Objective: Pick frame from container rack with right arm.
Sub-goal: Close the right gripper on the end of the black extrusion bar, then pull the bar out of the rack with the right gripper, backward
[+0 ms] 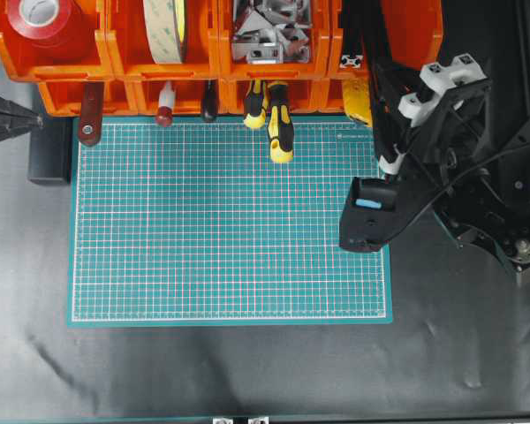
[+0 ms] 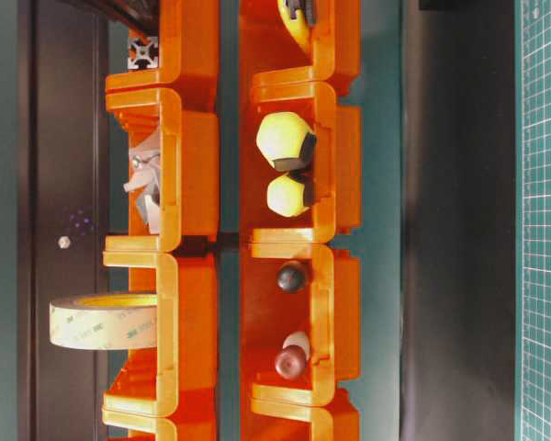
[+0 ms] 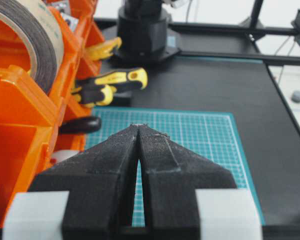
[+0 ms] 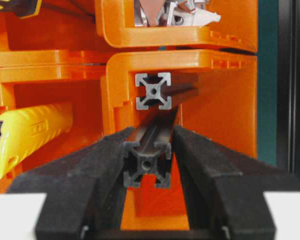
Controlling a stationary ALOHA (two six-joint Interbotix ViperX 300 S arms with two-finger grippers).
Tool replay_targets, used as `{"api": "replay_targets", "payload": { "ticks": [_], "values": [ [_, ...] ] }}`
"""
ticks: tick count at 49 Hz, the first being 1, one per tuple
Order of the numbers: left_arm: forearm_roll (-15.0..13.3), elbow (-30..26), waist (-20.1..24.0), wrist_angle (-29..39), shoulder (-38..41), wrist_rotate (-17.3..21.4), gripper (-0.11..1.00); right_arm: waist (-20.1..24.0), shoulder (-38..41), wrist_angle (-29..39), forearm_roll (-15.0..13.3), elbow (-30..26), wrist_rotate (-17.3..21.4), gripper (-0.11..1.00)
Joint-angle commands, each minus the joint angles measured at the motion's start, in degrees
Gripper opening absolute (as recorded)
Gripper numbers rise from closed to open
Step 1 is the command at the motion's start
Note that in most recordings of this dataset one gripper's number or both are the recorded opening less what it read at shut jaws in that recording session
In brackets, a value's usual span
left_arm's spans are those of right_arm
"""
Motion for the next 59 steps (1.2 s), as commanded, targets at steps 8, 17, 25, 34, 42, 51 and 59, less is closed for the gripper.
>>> {"api": "replay_targets", "payload": {
  "ticks": [8, 17, 25, 34, 42, 51, 59],
  "values": [
    [0.2, -0.8, 0.1, -0.3, 0.3, -0.2, 0.0, 3.4, 0.4, 5.7, -5.6, -4.6, -0.4, 0.26],
    [0.2, -0.8, 0.1, -0.4, 0.3, -0.2, 0.0, 7.8, 2.6, 12.5, -8.8, -8.4, -3.2, 0.26],
    [0.2, -0.9, 0.2, -0.4, -0.4, -0.3, 0.0, 11.5, 4.8, 16.2, -8.9, -11.7, -6.3, 0.26],
    [0.2, -1.1, 0.2, -0.4, -1.4, -0.4, 0.0, 16.6, 7.8, 19.1, -8.9, -15.7, -6.5, 0.26],
    [0.2, -1.6, 0.2, -0.4, -2.4, -0.9, 0.0, 21.8, 11.9, 19.9, -8.9, -20.7, -6.4, 0.26],
    [0.2, -1.8, 0.2, 0.7, -3.3, -2.3, 0.0, 26.5, 15.6, 18.9, -8.0, -24.9, -6.5, 0.26],
    [0.2, -2.4, 0.4, 2.5, -4.5, -3.6, 0.0, 28.8, 17.2, 13.4, -2.5, -24.6, -6.5, 0.26]
  ]
}}
